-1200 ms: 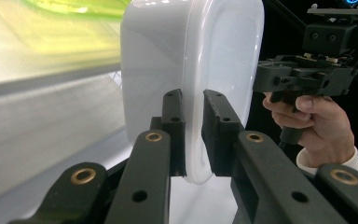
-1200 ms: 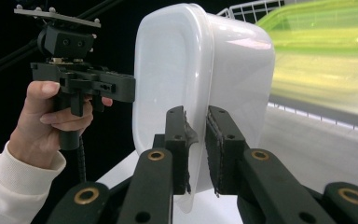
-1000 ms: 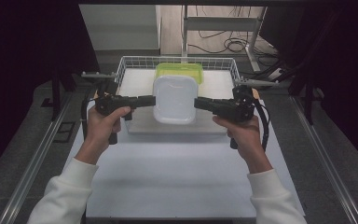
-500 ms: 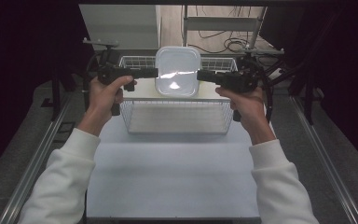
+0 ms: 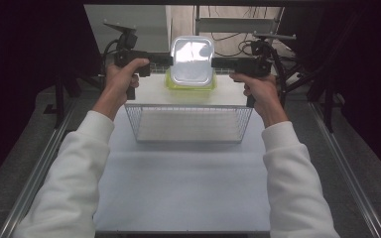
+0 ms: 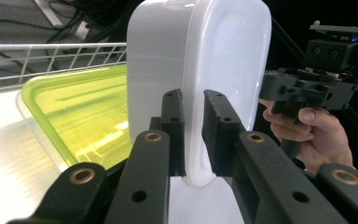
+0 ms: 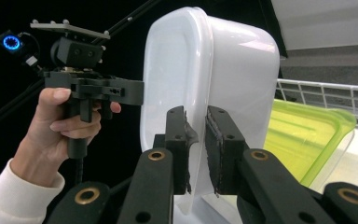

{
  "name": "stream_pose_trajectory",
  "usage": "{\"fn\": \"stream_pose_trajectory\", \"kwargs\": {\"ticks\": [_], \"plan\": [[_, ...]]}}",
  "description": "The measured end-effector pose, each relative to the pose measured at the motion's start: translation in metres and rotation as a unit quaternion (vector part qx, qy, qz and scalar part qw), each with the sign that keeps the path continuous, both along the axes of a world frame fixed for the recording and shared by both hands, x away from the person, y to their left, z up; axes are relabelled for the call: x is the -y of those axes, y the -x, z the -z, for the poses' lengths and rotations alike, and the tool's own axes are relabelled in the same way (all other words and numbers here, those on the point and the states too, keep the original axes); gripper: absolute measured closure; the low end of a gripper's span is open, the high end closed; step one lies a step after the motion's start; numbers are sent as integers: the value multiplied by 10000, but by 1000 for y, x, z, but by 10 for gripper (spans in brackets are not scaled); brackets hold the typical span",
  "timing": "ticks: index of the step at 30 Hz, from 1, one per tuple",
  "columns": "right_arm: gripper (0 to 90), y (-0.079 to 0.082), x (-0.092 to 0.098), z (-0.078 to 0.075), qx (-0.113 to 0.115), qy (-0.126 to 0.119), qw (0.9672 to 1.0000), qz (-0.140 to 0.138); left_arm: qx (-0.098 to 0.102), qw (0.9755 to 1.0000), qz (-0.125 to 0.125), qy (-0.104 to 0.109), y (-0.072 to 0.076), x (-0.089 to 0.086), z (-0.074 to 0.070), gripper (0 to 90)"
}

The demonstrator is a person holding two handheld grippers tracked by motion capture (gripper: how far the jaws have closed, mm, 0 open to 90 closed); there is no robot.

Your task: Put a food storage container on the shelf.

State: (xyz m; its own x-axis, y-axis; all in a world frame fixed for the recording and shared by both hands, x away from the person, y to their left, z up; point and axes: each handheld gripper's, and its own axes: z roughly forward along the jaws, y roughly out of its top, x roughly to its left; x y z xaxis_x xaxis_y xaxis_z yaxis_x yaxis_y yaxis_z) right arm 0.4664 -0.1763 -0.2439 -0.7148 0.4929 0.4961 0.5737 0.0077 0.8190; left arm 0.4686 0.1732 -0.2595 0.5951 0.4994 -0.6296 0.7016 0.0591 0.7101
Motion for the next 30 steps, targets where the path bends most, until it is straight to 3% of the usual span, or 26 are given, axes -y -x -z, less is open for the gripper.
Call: {"fn": "stream_pose_trajectory", "kwargs": {"ticks": [6, 20, 30], "plan": [[799, -17, -5, 9, -319, -190, 9993, -68, -317, 9994, -78, 126, -17, -7, 12, 784], [802, -28, -7, 13, -637, -239, 9977, 47, -546, 9984, -134, 93, -22, -6, 14, 783], [798, -35, -5, 15, -850, -312, 9958, 135, -712, 9969, -173, 287, -29, -7, 16, 788]]}}
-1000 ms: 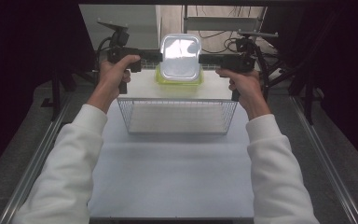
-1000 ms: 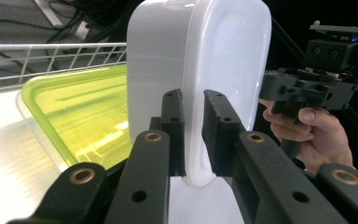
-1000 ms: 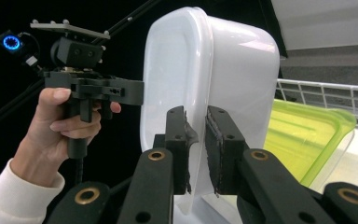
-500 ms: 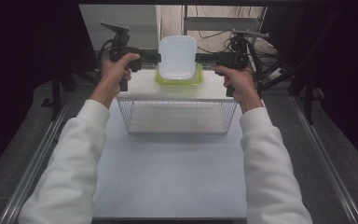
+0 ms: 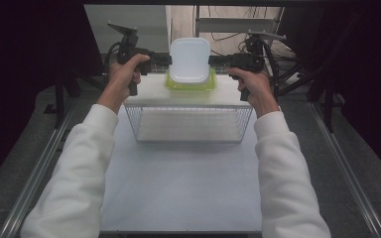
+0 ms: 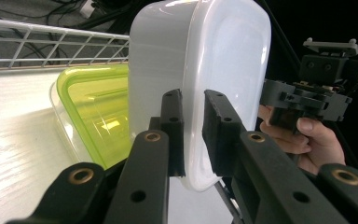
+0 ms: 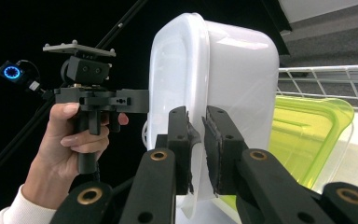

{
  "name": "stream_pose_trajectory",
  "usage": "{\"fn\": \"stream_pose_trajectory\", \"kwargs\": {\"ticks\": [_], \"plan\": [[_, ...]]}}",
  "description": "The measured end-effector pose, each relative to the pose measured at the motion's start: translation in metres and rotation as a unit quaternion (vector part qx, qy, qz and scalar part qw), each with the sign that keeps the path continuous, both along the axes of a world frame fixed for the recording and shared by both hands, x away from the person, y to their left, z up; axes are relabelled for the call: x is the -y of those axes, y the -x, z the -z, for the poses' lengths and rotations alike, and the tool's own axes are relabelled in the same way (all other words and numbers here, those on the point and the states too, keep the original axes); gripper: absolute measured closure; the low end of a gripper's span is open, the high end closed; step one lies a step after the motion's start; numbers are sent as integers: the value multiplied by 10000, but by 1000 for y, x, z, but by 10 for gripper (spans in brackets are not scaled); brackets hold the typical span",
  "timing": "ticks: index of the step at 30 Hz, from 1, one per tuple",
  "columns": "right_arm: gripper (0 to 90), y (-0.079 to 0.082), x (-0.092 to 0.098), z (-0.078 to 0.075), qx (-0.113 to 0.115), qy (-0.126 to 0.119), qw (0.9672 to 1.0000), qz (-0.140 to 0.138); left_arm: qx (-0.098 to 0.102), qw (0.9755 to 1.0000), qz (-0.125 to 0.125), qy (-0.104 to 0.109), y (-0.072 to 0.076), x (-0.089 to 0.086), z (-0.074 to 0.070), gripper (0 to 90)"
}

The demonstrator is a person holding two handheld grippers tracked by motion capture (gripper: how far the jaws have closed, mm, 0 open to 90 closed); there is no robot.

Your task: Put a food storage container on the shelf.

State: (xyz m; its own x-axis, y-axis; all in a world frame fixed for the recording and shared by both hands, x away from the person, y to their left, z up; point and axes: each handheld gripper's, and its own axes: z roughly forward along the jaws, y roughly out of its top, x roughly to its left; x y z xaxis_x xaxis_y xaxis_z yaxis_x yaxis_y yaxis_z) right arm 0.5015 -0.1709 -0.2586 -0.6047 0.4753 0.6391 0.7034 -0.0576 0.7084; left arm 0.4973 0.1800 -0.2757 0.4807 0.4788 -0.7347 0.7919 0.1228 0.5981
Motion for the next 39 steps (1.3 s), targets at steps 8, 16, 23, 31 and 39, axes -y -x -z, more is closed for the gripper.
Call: {"fn": "stream_pose_trajectory", "kwargs": {"ticks": [8, 16, 23, 31, 39], "plan": [[792, -10, 4, 4, -275, -123, 9995, 122, -113, 9997, 6, 234, -6, 1, 3, 797], [784, -17, 6, 7, -572, -227, 9979, 205, -167, 9995, -35, 272, -11, 3, 2, 798], [772, -23, 8, 12, -826, -361, 9954, 327, -298, 9986, -150, 410, -15, 4, 5, 791], [748, -31, 8, 21, -1124, -450, 9918, 415, -395, 9980, -237, 442, -20, 3, 12, 784], [749, -32, 8, 22, -1159, -518, 9910, 421, -412, 9974, -253, 540, -20, 2, 14, 787]]}}
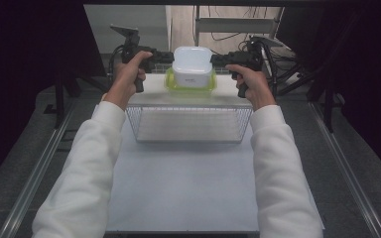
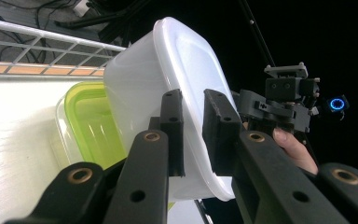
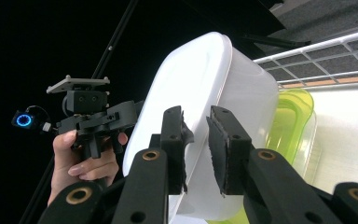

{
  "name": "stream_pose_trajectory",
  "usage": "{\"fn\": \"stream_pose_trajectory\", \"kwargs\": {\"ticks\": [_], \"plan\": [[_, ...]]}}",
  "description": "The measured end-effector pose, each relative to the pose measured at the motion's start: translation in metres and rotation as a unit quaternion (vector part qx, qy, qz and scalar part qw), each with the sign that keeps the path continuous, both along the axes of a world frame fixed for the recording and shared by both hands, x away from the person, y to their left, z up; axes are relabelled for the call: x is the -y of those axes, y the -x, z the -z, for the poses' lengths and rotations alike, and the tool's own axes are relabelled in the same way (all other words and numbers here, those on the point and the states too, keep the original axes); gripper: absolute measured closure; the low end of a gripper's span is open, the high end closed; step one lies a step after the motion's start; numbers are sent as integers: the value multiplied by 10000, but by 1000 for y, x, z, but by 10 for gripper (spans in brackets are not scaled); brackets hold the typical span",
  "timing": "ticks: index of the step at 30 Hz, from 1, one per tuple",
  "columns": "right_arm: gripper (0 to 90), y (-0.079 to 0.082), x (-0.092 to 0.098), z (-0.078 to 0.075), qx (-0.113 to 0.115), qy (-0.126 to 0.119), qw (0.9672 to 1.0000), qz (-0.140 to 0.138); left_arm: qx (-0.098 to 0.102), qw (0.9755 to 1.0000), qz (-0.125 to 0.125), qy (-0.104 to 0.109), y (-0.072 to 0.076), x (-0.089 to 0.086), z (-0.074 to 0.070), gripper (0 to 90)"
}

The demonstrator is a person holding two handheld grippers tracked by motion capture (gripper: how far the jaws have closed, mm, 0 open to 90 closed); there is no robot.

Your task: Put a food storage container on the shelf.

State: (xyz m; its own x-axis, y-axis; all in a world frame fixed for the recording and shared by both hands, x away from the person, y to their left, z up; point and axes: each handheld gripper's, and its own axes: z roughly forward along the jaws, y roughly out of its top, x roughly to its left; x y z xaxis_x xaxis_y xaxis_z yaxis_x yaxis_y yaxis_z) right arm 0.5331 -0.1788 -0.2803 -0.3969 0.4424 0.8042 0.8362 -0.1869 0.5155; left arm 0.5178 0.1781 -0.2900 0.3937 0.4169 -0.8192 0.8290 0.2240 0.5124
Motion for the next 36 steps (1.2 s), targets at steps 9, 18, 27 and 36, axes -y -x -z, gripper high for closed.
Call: {"fn": "stream_pose_trajectory", "kwargs": {"ticks": [9, 18, 27, 36], "plan": [[750, 0, 0, 0, -70, -45, 10000, 45, -29, 10000, -10, 32, 1, 0, 0, 787], [653, 3, 1, -3, 114, -146, 9997, 143, 185, 9995, -257, -89, 6, -5, -7, 694], [506, 25, 9, -25, 841, 541, 9948, 179, 874, 9925, -428, -745, 33, -16, -24, 426], [419, 67, 32, -30, 1599, 1090, 9811, -90, 1448, 9839, -181, -1030, 76, -28, -24, 336]]}}
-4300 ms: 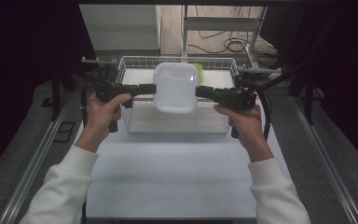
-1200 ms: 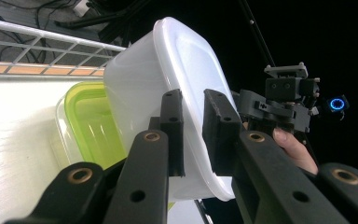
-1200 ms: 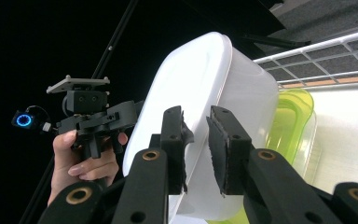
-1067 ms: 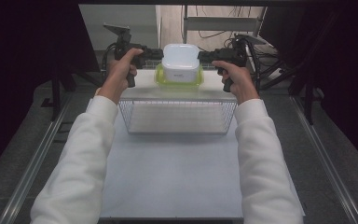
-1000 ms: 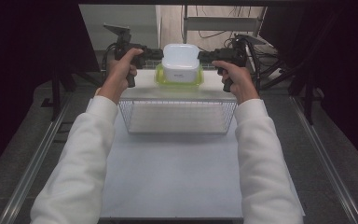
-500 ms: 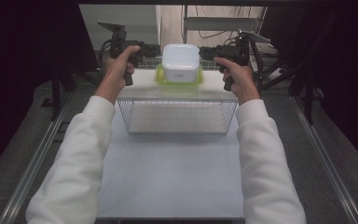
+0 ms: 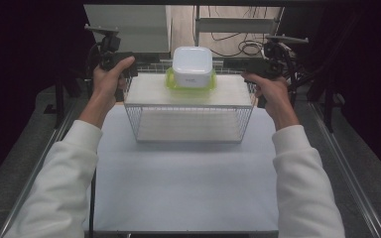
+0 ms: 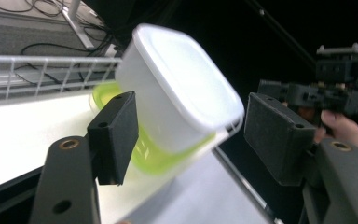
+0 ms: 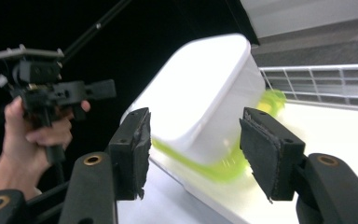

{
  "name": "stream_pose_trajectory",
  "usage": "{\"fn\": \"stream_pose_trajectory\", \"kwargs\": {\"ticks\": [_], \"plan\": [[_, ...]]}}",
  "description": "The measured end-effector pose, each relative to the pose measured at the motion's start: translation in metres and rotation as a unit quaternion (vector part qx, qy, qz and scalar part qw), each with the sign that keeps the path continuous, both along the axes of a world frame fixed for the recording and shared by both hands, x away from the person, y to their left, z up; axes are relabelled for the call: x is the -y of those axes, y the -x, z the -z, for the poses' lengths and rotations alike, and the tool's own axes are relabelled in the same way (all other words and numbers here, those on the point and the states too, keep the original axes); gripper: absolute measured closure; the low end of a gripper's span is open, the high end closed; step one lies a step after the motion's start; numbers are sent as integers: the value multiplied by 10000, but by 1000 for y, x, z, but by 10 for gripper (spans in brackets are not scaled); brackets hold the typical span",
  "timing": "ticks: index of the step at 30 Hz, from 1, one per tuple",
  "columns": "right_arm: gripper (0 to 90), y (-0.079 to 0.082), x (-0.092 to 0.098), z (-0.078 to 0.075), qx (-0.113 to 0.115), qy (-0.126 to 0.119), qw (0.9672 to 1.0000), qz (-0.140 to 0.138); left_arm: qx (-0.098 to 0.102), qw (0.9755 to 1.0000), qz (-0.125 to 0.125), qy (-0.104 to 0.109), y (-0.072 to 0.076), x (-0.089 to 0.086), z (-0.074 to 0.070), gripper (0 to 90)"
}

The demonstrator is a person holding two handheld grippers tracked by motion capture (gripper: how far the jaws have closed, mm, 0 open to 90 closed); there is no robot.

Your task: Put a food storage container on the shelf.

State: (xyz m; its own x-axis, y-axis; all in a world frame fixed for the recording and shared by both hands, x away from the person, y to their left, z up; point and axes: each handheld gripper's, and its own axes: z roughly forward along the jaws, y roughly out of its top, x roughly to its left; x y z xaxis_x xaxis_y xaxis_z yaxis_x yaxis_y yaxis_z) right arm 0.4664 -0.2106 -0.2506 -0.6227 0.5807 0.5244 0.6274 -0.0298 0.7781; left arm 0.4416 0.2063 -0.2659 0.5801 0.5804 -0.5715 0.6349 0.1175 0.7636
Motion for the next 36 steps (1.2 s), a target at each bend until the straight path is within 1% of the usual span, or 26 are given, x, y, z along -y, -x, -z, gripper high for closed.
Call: {"fn": "stream_pose_trajectory", "kwargs": {"ticks": [1, 4, 7, 9, 11, 13, 15, 17, 18, 20, 21, 24, 25, 28, 31, 33, 34, 36], "plan": [[417, 5, 4, 2, 79, 61, 9999, -32, 42, 10000, 38, -63, 5, -1, 1, 332], [406, 20, 14, 9, 282, 282, 9991, -119, 207, 9989, 68, -408, 22, -4, 8, 324], [395, 35, 23, 18, 424, 422, 9981, -162, 326, 9977, 144, -579, 40, -8, 19, 321], [392, 47, 28, 25, 524, 536, 9970, -178, 406, 9967, 177, -681, 53, -10, 29, 320], [387, 59, 32, 32, 622, 586, 9961, -210, 477, 9959, 226, -738, 66, -12, 40, 321], [383, 71, 36, 41, 710, 685, 9948, -254, 541, 9947, 265, -838, 78, -13, 51, 320], [380, 82, 39, 52, 803, 792, 9932, -289, 575, 9937, 401, -878, 90, -14, 63, 320], [378, 93, 42, 64, 849, 805, 9926, -336, 581, 9930, 457, -923, 102, -16, 75, 320], [377, 97, 44, 70, 860, 767, 9927, -364, 575, 9927, 483, -947, 107, -17, 81, 319], [375, 106, 47, 81, 851, 753, 9927, -399, 565, 9927, 445, -965, 117, -18, 94, 319], [374, 110, 49, 87, 853, 757, 9926, -409, 577, 9924, 434, -999, 122, -19, 100, 319], [372, 120, 53, 102, 855, 823, 9920, -438, 581, 9905, 350, -1198, 135, -17, 120, 322], [370, 123, 54, 107, 827, 833, 9920, -466, 570, 9897, 383, -1260, 138, -16, 126, 322], [367, 131, 58, 125, 713, 767, 9930, -542, 419, 9896, 388, -1317, 146, -13, 147, 321], [363, 138, 63, 145, 583, 765, 9939, -531, 253, 9898, 423, -1336, 153, -10, 164, 321], [358, 141, 67, 158, 494, 770, 9946, -493, 154, 9902, 430, -1323, 156, -9, 174, 321], [355, 143, 68, 164, 457, 745, 9950, -482, 126, 9898, 431, -1353, 158, -9, 178, 322], [352, 146, 71, 175, 407, 709, 9956, -462, 96, 9904, 332, -1340, 162, -9, 186, 326]]}}
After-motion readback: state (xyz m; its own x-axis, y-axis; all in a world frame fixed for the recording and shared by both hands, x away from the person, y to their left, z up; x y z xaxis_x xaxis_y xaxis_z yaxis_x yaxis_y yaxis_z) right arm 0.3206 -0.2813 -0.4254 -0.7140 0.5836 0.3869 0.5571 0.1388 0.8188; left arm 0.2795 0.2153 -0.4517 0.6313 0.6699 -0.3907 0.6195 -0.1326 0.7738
